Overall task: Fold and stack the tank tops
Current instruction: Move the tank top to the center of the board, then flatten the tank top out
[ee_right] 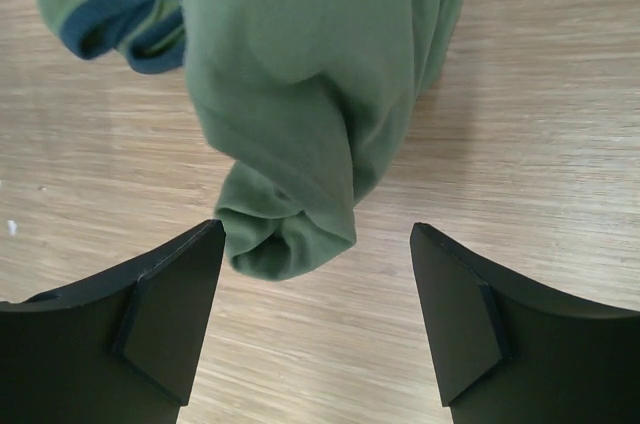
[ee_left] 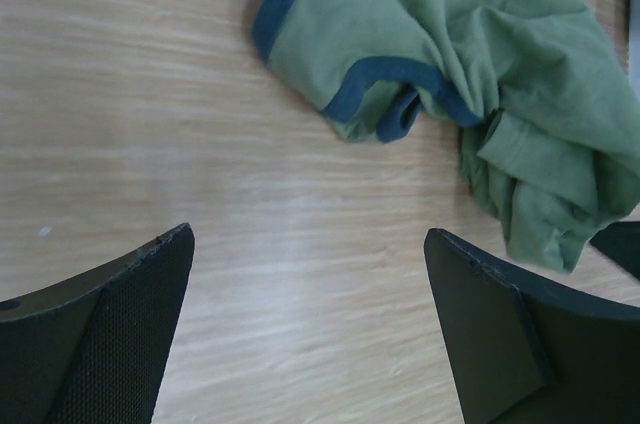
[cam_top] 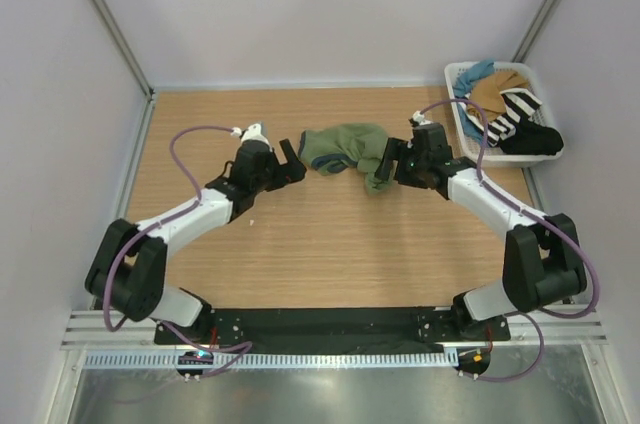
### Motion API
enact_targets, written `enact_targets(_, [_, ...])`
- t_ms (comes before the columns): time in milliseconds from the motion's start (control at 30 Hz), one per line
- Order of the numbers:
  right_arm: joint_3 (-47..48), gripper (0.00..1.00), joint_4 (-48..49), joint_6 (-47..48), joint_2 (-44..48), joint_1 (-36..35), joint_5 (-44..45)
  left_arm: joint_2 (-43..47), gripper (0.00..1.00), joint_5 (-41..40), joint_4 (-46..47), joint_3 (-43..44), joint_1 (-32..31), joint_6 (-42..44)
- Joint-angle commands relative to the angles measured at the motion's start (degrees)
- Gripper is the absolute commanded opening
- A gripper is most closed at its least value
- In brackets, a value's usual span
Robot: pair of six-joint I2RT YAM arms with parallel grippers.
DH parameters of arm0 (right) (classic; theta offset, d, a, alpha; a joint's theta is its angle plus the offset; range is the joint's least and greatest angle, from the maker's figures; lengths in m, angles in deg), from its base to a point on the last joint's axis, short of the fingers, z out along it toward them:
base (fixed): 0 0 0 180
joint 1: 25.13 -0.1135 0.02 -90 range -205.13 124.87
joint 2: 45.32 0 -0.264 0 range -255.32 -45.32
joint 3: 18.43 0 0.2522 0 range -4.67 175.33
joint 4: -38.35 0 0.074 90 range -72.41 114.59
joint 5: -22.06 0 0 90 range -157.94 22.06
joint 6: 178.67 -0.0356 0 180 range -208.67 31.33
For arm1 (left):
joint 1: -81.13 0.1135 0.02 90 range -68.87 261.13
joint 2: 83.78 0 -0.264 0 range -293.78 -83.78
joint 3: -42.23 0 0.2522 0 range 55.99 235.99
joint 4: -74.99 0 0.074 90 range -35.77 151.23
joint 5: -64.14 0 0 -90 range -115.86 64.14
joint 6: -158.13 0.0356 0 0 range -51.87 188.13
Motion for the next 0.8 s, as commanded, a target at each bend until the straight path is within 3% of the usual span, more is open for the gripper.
enact_targets(0, [0.23, 0.81, 3.72, 1.11, -1.93, -0.58, 4.22, -7.68, 0.97, 3.75, -1.38, 6.99, -0.05, -3.32])
enact_targets(233, [1.38, 0.76, 5.92, 0.41, -7.91, -0.76, 7.47, -24.63, 0.91, 5.16, -4.61, 21.39, -0.32, -4.38])
enact_targets(333, [-0.03, 0.68, 8.29, -0.12, -7.65, -0.67, 7.56, -31.41, 0.75, 5.61, -8.13, 28.78, -0.32, -4.47])
enact_targets(367, [-0.73, 0.61, 8.64, -0.21, -7.30, -0.76, 7.48, -32.99, 0.71, 5.52, -8.76, 31.41, -0.32, -4.56])
enact_targets(400, [-1.00, 0.56, 9.00, -0.21, -7.04, -0.76, 7.04, -35.09, 0.65, 5.26, -10.16, 32.83, -0.40, -4.56])
enact_targets(433, [-1.09, 0.48, 9.26, -0.12, -6.86, -0.76, 6.86, -36.07, 0.50, 4.04, -11.04, 34.06, -0.32, -4.30])
enact_targets(467, [-1.35, 0.29, 9.26, -0.04, -6.77, -0.84, 6.77, -36.69, 0.41, 3.50, -12.18, 36.25, -0.32, -4.03])
enact_targets(500, [-1.35, 0.22, 9.09, 0.31, -6.60, -0.76, 6.68, -36.96, 0.30, 2.63, -14.28, 37.14, -0.32, -3.42])
enact_targets(533, [-1.18, 0.16, 8.57, 0.40, -6.34, -0.76, 6.77, -36.44, 0.10, 1.23, -14.74, 37.50, -0.32, -2.98])
enact_targets(567, [-1.17, 0.10, 8.39, 0.58, -6.07, -0.93, 6.86, -35.74, 0.01, -0.01, -15.17, 36.89, -0.32, -2.11])
enact_targets(667, [-1.17, 0.01, 7.60, 0.76, -4.76, -0.84, 6.34, -30.74, 0.00, -3.27, -16.05, 34.26, 0.47, -0.52])
enact_targets(767, [-0.30, 0.01, 5.49, 1.45, -1.95, -0.93, 3.35, -22.83, 0.00, -3.80, -18.69, 30.66, 3.89, -0.51])
